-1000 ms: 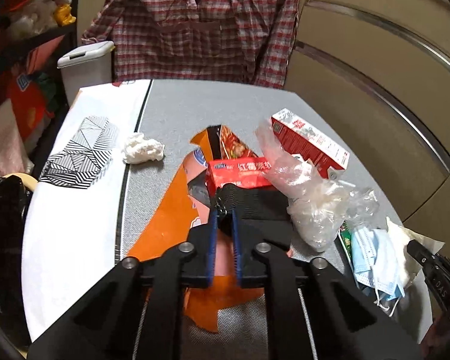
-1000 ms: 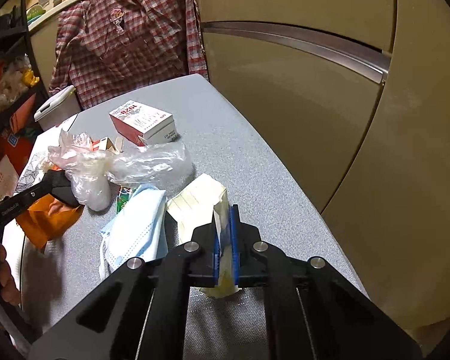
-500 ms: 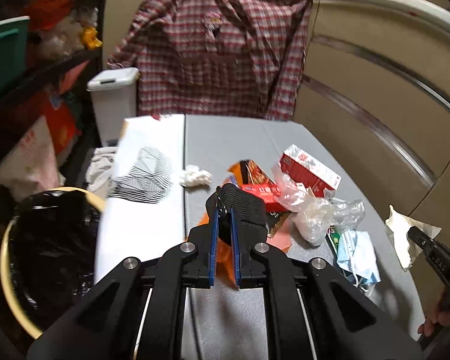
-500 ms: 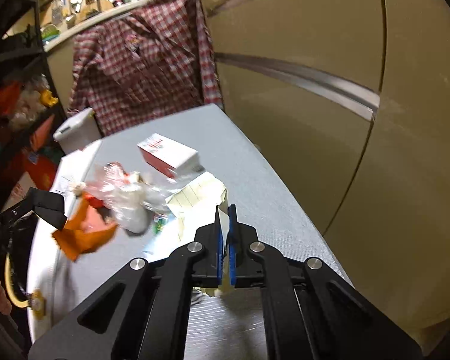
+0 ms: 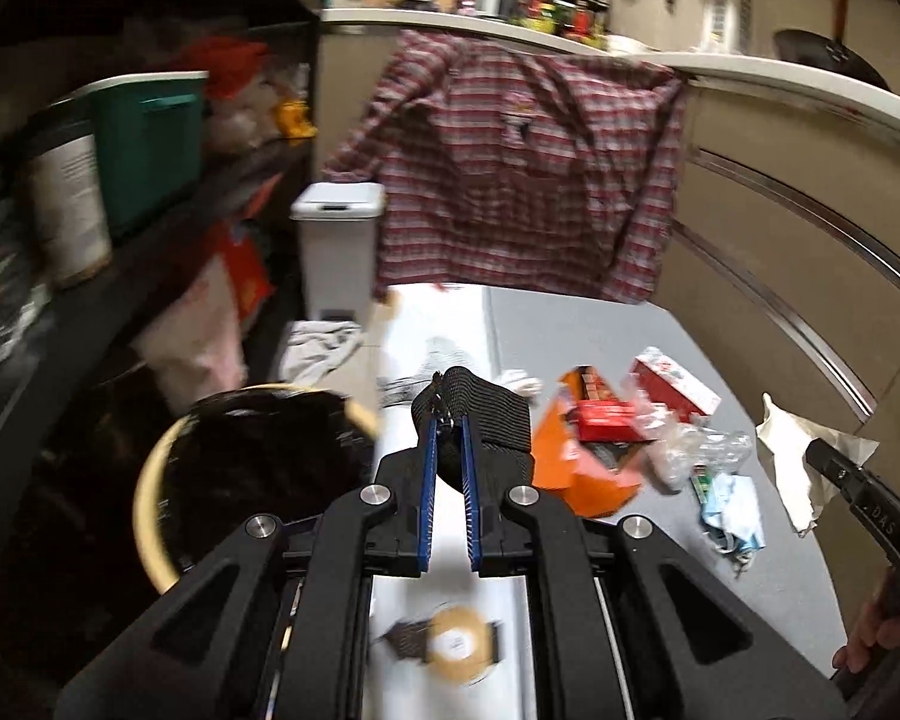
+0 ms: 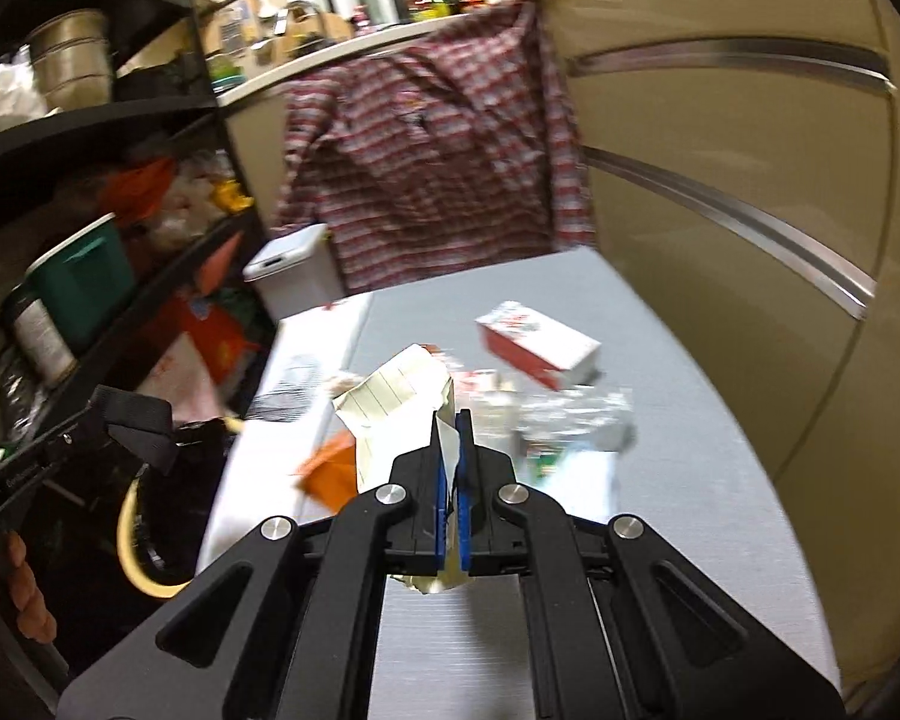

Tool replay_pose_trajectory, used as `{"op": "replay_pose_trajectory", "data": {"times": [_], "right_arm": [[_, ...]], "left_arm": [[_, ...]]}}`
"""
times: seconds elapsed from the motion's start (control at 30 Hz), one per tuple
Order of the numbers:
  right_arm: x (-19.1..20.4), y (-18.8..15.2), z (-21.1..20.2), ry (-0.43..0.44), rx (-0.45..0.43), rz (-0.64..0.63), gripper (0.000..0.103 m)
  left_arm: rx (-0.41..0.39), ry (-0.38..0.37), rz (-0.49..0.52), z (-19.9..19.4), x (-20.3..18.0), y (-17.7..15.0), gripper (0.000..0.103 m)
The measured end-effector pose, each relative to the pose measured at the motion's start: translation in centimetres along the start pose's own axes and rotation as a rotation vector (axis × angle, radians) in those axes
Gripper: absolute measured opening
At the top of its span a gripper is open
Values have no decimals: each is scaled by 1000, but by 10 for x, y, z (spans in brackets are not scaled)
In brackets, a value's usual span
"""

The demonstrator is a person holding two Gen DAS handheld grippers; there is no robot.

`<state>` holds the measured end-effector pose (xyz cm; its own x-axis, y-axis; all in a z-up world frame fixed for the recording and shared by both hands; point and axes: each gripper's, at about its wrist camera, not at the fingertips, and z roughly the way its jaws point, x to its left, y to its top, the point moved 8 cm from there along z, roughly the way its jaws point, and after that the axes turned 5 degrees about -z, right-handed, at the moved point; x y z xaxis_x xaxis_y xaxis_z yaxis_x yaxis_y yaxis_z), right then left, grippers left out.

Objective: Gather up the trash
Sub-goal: 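Carry both items over the bin and open both grippers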

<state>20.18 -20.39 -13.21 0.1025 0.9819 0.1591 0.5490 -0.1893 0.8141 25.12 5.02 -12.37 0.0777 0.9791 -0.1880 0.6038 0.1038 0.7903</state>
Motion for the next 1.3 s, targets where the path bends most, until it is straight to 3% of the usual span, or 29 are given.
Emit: {"op": "replay_pose_trajectory", "data": {"times": [0.37,0.8,1.3], "right_arm": [[116,-7,13,148,33,-131,3],[213,-20,43,235,75,-281,3],[265,-32,99,251,154,-360,3]], "left_arm": [[17,209,-46,-28,75,-10,8],[17,303,-114,-20,130,-10,8],[37,377,-185,14,172,-9,8]]}}
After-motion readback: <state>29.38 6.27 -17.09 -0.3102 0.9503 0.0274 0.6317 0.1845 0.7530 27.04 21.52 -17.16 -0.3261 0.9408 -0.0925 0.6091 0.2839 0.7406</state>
